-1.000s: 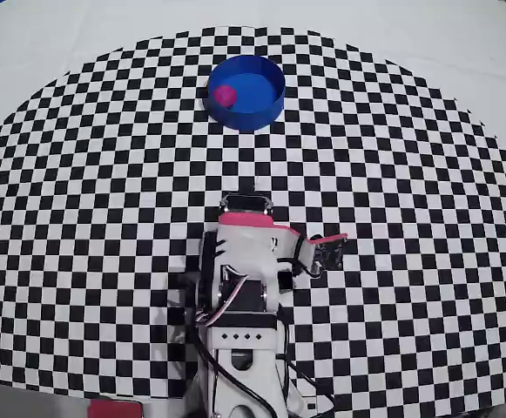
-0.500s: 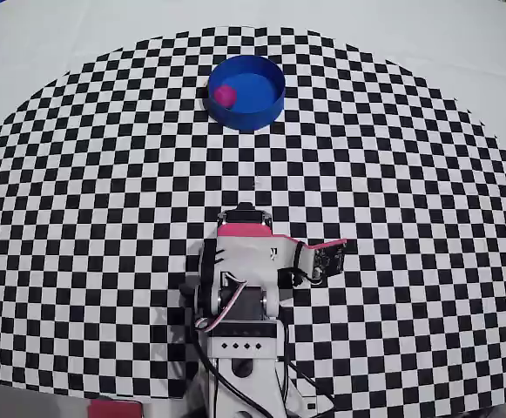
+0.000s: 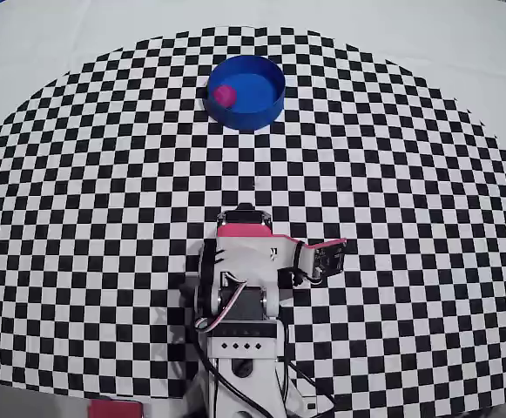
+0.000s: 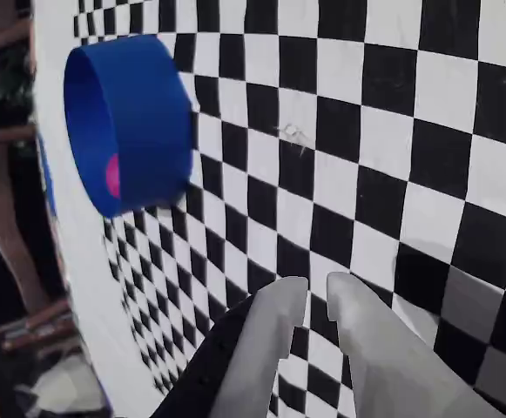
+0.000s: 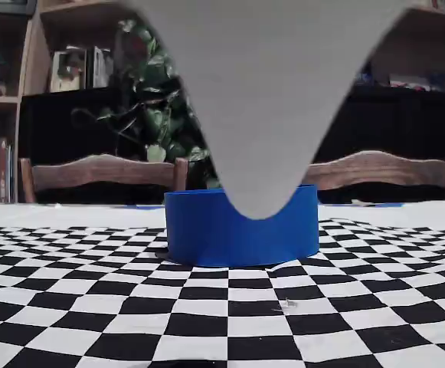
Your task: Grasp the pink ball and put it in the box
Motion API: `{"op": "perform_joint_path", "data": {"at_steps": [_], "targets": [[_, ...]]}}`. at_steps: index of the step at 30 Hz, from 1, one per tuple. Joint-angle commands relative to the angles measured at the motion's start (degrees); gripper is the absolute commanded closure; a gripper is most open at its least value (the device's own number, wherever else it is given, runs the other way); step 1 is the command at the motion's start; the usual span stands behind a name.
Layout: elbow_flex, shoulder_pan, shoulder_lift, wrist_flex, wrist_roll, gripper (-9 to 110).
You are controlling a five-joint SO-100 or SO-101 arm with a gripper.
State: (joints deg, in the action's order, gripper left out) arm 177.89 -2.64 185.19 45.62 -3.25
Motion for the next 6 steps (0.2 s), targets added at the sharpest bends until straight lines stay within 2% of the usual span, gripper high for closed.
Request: {"op": "perform_joint_path", "data": {"at_steps": [1,6], "targets": [[0.44,-0.53,1.05,0.09,-0.7,101],[0.44,-0.53,1.05,0.09,-0.7,101]]}}
